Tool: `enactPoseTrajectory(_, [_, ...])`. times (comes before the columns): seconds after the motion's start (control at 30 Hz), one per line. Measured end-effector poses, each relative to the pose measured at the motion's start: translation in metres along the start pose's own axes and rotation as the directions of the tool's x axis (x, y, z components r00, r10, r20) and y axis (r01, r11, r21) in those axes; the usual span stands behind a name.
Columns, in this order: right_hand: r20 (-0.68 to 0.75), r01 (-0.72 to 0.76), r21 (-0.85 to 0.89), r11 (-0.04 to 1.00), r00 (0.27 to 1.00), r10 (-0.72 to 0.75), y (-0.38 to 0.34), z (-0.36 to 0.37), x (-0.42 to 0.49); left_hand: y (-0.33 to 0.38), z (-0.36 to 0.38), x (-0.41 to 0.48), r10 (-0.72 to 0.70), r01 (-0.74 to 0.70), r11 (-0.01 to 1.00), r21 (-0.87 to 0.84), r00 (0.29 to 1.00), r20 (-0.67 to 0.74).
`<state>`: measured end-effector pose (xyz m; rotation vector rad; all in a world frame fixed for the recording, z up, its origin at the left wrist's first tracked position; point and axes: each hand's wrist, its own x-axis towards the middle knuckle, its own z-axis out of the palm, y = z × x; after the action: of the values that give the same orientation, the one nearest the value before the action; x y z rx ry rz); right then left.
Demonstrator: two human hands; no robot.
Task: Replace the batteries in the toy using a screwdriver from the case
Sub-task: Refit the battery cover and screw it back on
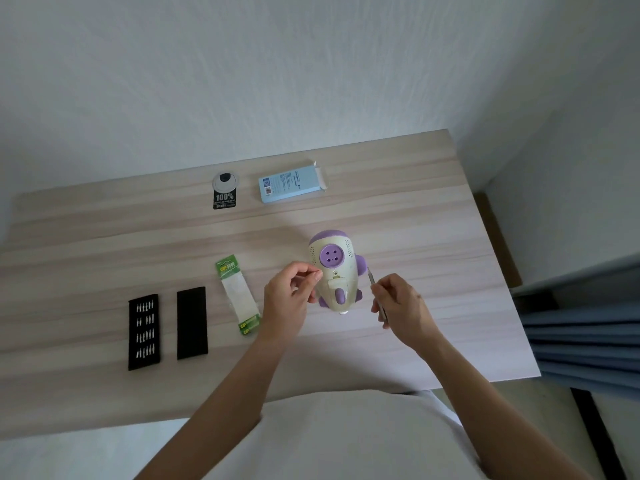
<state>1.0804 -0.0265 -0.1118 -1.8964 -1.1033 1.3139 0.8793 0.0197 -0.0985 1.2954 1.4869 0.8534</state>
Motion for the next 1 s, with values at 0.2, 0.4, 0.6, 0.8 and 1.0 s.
enactPoseTrajectory(0.2, [0.017,-0.009,0.066,0.998,1.0,0.008,0.003,-0.003,0.008,0.002,0.011,0.001,-0.003,0.004,1.0,0.024,0.999,-0.033])
enactPoseTrajectory(0.4, [0.023,0.001,0.131,0.991,1.0,-0.004,0.007,-0.004,0.02,-0.001,0.017,0.001,0.033,-0.026,0.995,0.093,0.997,-0.075])
enactPoseTrajectory(0.6, [0.03,0.014,0.246,0.969,0.999,-0.023,0.0,0.0,0.04,-0.004,0.02,0.0,0.094,-0.079,0.989,0.123,0.988,-0.124])
enactPoseTrajectory(0.8, [0.02,0.004,0.352,0.936,1.0,-0.012,-0.004,0.009,0.056,-0.005,0.021,-0.002,0.176,-0.15,0.97,0.192,0.976,-0.129])
enactPoseTrajectory(1.0, [0.036,-0.02,0.426,0.904,0.999,0.005,-0.002,0.018,0.059,-0.007,0.023,-0.002,0.205,-0.171,0.95,0.26,0.973,-0.11])
